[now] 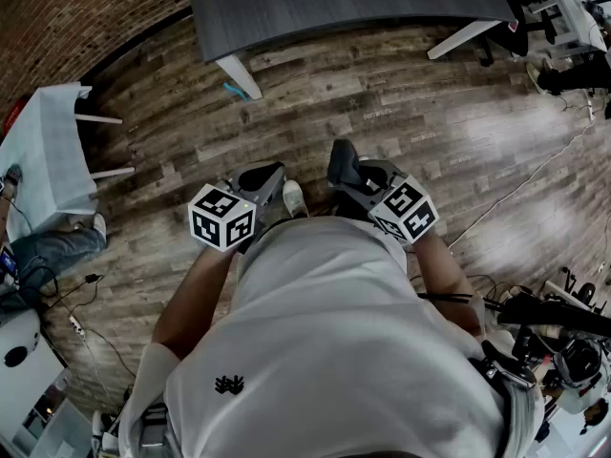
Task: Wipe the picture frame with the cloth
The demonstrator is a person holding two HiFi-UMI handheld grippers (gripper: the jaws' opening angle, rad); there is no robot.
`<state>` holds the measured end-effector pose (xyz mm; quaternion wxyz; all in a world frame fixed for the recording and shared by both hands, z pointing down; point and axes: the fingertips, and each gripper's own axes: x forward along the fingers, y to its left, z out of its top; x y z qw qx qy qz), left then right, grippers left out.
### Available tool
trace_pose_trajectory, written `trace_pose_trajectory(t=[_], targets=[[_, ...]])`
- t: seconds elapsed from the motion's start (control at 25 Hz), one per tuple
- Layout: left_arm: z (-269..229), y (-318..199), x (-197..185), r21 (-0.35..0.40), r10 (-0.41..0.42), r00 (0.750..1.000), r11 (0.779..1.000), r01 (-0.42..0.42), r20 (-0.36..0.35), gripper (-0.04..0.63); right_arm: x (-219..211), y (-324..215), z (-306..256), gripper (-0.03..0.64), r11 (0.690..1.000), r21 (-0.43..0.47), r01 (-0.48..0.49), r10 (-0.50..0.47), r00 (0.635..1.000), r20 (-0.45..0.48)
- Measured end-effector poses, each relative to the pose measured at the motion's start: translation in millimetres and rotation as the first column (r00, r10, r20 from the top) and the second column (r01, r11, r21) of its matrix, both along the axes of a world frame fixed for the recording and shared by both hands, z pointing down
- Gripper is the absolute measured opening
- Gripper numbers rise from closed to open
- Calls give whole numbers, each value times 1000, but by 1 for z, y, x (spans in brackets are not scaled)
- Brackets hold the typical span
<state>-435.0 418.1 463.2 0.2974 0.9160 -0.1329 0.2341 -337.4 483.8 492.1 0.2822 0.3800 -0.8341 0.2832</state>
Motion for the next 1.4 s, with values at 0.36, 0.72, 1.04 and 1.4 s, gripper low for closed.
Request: trace_pose_trajectory(t=[0.36,0.72,1.04,1.4], targets=[[-2,-49,59,39,89,995,995,-87,-42,12,40,-52,2,143,999,2,-49,49,998,-44],[-14,-147,162,119,57,997,991,-62,44,14,153,-142,-11,145,994,46,-96,96,995,-7],[-13,-224,275,129,5,999,992,-11,51,17,271,-195,-7,146,987,40,-156,155,987,45],[6,-350,333,78,-18,997,997,12,70,69,322,-294,1,147,980,8,-201,200,977,69]])
